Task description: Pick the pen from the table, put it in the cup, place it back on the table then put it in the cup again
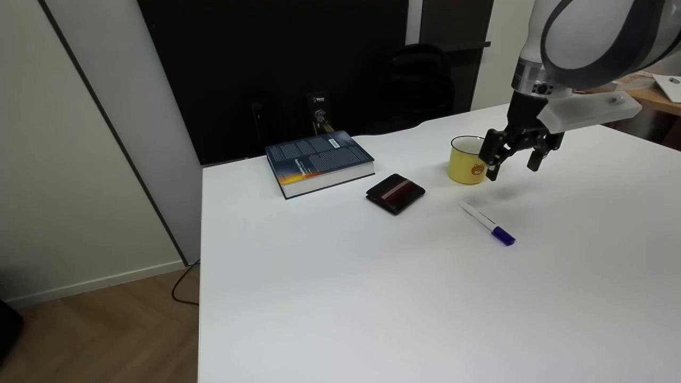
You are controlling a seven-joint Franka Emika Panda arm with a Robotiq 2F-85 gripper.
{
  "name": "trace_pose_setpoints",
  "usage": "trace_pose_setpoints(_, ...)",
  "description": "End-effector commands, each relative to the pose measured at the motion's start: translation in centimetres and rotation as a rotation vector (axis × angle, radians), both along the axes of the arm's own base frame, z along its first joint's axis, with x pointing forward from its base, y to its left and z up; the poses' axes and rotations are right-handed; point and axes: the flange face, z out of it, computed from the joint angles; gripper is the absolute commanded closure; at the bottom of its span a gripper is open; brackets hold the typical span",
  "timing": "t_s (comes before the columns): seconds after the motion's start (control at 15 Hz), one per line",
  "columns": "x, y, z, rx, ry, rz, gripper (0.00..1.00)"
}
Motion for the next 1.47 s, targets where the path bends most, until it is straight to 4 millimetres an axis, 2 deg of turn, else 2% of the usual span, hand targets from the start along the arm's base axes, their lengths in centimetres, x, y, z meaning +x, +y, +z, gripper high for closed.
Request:
trace_pose_setpoints(0.0, 0.5, 0.4, -1.2, -0.017, -0.037, -0.022, 0.0)
trace_pose_setpoints(0.6, 1.0, 2.9, -4.1, -0.001, -0.066, 0.015, 0.0)
trace_pose_setpoints(0.93, 0.9, 4.3, -4.8, 0.009, -0.055, 0.029, 0.0)
trace_pose_setpoints(1.4, -0.1, 5.0, -5.0, 0.023, -0.036, 0.023, 0.0)
